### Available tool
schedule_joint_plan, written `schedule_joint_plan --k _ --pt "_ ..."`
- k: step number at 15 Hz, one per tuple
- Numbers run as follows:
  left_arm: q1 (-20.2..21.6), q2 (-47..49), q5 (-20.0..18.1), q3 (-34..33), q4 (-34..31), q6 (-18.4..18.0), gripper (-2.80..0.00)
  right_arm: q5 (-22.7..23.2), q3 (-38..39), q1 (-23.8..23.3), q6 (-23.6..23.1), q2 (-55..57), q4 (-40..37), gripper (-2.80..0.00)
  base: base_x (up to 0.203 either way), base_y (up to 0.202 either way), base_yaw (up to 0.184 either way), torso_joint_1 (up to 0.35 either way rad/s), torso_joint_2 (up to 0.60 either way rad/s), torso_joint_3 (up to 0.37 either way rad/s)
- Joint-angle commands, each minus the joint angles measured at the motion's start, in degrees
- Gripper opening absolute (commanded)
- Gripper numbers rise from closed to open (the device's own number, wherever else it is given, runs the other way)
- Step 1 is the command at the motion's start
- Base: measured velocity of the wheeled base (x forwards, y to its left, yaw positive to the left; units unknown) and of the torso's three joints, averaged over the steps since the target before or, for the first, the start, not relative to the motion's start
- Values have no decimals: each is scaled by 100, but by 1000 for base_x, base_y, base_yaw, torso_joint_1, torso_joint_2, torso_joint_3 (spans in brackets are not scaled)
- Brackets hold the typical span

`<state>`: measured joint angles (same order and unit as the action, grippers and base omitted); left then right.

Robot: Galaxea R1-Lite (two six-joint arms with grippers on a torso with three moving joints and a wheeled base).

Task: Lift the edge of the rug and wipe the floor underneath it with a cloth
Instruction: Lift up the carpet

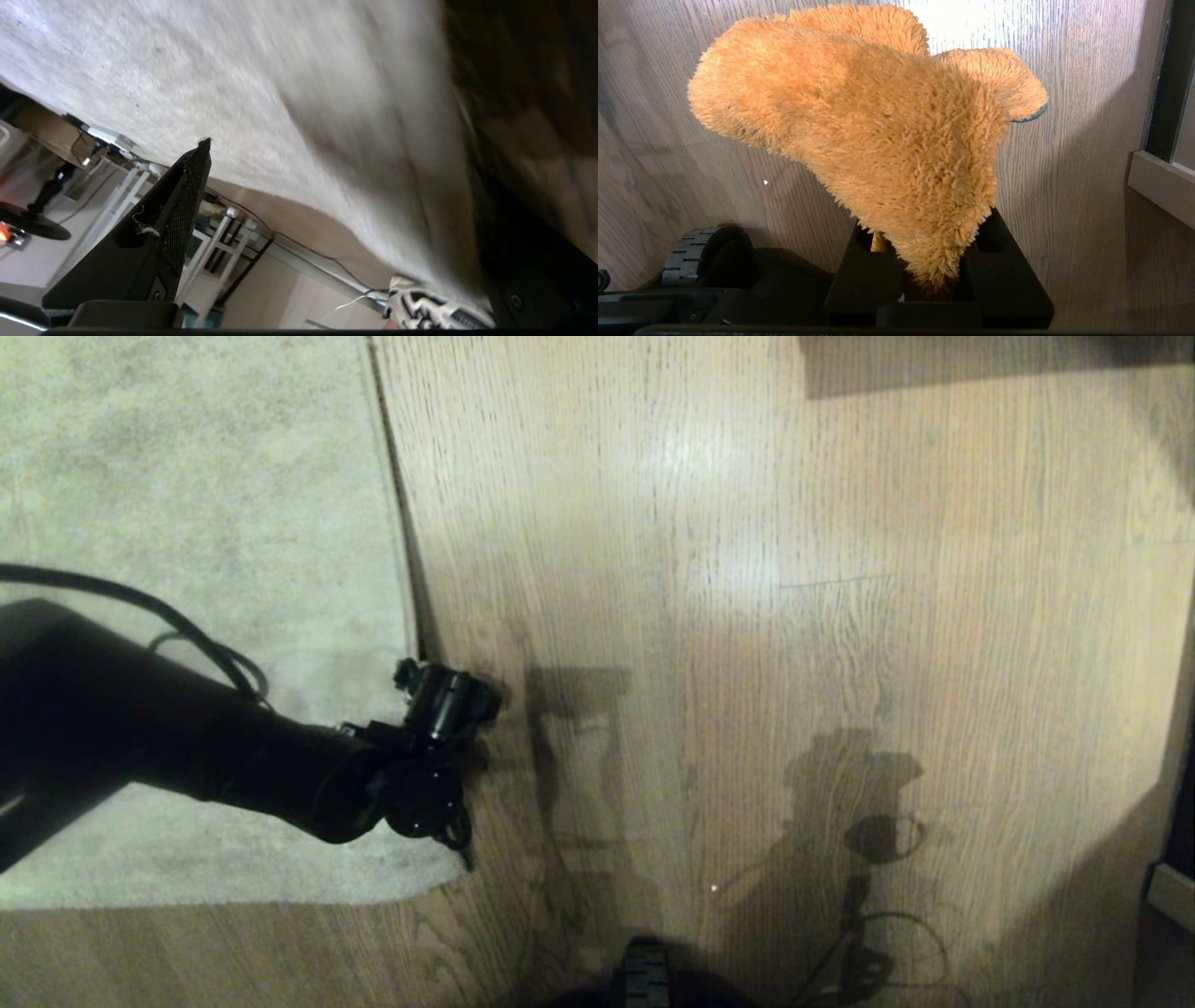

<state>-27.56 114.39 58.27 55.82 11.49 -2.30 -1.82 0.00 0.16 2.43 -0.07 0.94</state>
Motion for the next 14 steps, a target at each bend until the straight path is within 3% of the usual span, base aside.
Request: schedule_joint_plan --k 1,5,8,14 --pt "-126 -189 45 -375 21 2 0 -3 0 2 4 7 3 -280 0 0 0 0 0 0" --pt "-227 -207 240 -767 29 -4 0 -3 0 2 4 7 3 -280 0 0 0 0 0 0" --pt "-329 -183 601 -999 29 10 0 -2 0 2 4 7 3 -280 0 0 0 0 0 0" --pt "-427 96 1038 -1029 90 40 0 -3 0 2 -4 7 3 -280 0 0 0 0 0 0"
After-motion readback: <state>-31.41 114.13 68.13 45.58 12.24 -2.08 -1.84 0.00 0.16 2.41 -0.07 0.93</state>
